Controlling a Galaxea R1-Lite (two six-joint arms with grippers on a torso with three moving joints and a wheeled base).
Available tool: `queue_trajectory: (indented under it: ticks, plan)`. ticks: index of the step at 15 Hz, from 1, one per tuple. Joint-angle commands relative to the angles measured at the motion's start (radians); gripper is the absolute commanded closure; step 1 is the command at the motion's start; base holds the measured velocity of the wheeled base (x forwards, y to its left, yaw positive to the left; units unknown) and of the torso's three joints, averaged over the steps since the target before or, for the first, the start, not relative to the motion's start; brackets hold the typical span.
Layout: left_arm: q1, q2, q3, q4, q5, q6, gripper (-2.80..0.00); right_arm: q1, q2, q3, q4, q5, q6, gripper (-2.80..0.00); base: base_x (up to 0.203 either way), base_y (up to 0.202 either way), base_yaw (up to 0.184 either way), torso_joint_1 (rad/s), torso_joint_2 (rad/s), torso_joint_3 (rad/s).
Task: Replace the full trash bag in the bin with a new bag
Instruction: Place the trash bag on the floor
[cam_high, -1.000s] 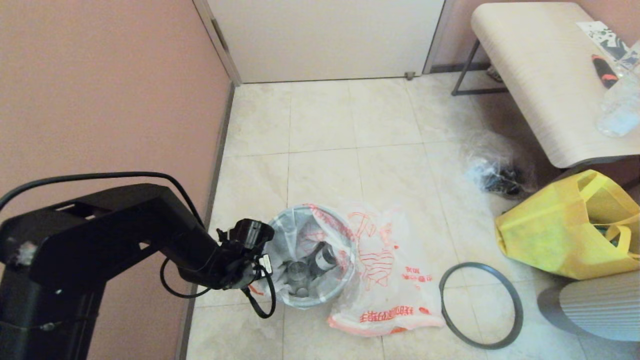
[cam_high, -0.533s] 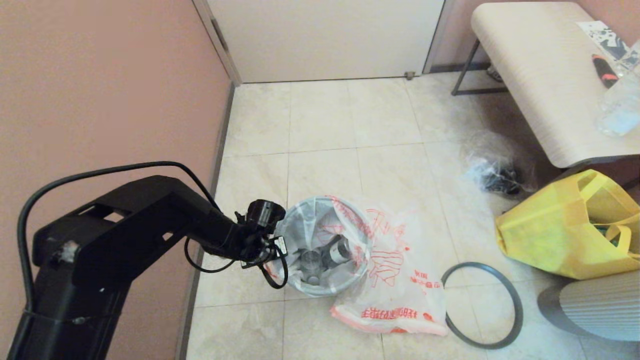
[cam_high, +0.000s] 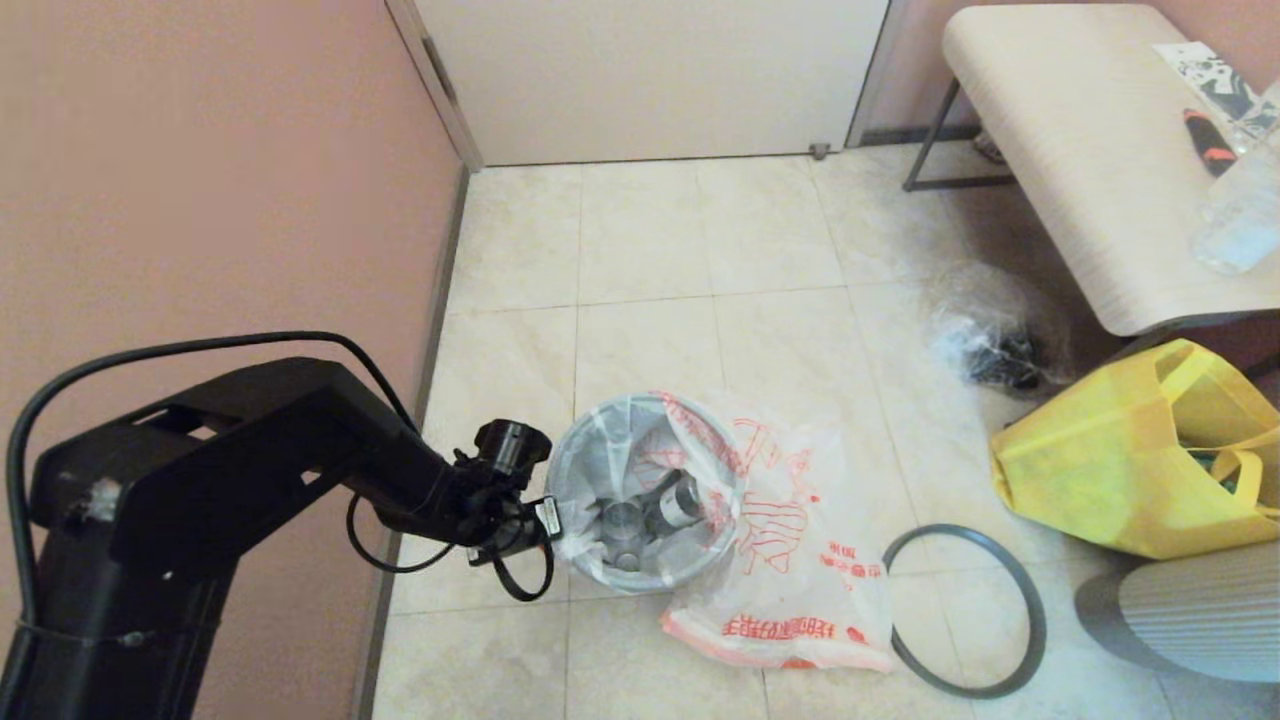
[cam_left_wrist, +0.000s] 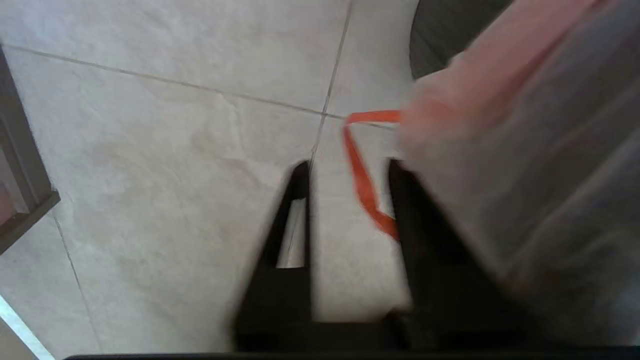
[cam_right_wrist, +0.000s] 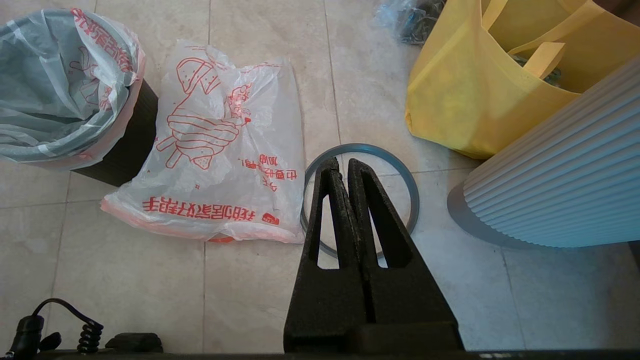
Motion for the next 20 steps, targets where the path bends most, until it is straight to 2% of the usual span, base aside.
queue_trajectory:
  ticks: [1,4,15,16,20]
  plan:
    - [0.004,-0.020,0.049,-0.038,0.002,-0.003,-2.80,0.000,0.001,0.002,0.000,0.000,0.000,0.00,0.000,0.000,0.000,0.000,0.00,0.000]
    - [0.007,0.003,0.062,-0.092,0.002,0.001,-2.80,0.000,0.001,0.002,0.000,0.000,0.000,0.00,0.000,0.000,0.000,0.000,0.00,0.000]
    - [0.018,0.155,-0.073,-0.091,0.034,0.006,-2.80,0.000,0.001,0.002,0.000,0.000,0.000,0.00,0.000,0.000,0.000,0.000,0.00,0.000]
    - [0.022,0.158,-0.076,-0.088,0.043,0.006,0.00,0.000,0.001,0.002,0.000,0.000,0.000,0.00,0.000,0.000,0.000,0.000,0.00,0.000]
    - [0.024,0.152,-0.071,-0.088,0.049,0.006,0.00,0.000,0.001,0.002,0.000,0.000,0.000,0.00,0.000,0.000,0.000,0.000,0.00,0.000]
